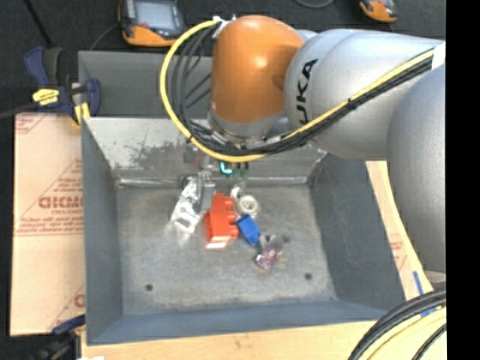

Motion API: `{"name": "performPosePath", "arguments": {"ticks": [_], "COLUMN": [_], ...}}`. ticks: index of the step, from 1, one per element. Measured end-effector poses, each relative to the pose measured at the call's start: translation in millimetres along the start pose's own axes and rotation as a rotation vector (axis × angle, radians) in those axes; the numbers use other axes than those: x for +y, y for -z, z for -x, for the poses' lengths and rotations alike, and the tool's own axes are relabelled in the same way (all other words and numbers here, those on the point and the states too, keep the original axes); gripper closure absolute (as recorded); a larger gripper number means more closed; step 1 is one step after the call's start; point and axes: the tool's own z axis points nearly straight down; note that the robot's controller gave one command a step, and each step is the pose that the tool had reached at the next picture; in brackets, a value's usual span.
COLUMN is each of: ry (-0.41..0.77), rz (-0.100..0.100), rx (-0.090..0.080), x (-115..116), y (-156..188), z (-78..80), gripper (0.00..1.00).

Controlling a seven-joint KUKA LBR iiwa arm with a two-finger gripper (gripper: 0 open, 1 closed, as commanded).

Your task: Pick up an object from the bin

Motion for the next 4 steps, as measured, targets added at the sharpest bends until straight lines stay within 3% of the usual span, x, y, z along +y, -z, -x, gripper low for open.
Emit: {"name": "performPosePath", "arguments": {"ticks": [1,3,4], "ry": [0.281,0.681,0.789], "rz": [0.000,-0.003,-0.002], "rx": [-0.016,-0.011,-0.013], "x": [-22,-41,-37], "y": [-104,-112,-115], "z": [4.6,34.6,30.5], "gripper": [0.00,0.00,0.00]}}
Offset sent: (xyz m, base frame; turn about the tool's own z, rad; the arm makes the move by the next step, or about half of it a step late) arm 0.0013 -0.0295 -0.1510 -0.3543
